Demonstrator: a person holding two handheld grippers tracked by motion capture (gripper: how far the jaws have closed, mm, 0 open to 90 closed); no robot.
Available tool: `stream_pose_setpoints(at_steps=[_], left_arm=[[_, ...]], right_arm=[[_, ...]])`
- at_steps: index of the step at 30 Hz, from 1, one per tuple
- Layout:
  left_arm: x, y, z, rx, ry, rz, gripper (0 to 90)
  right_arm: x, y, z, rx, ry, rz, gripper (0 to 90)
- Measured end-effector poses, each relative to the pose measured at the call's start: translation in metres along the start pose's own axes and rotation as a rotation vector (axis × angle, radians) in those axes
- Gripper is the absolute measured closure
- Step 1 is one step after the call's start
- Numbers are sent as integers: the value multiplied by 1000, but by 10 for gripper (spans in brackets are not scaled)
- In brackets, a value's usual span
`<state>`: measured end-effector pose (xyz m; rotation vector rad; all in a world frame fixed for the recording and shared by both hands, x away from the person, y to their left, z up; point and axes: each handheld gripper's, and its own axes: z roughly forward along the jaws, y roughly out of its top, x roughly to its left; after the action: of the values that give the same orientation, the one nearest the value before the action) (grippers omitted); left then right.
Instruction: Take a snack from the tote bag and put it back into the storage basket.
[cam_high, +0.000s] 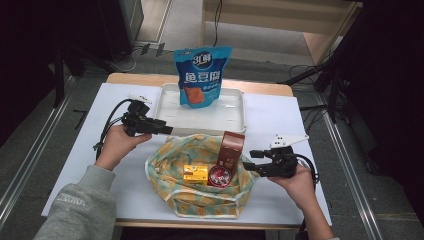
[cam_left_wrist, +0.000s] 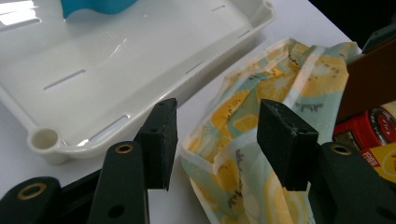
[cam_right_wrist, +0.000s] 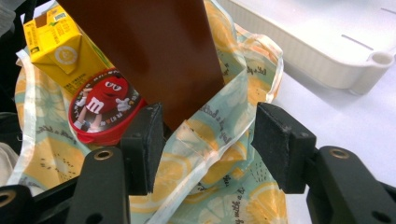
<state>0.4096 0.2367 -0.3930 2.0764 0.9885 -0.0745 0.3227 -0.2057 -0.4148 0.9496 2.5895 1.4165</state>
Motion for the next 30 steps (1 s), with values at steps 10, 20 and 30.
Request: stream_pose_setpoints(at_steps=[10,20,30], left_arm=[[-6,-11,-4,-8,-6,13,480],[-6,-19,-6,-1,-9,16,461],[-8,-22,-5,-2,-21,25,451]], right_arm=[[12,8,-3,12,-6,-42,402],[22,18,-7,34,-2,-61,350],[29,31,-6,32,16,-83,253]])
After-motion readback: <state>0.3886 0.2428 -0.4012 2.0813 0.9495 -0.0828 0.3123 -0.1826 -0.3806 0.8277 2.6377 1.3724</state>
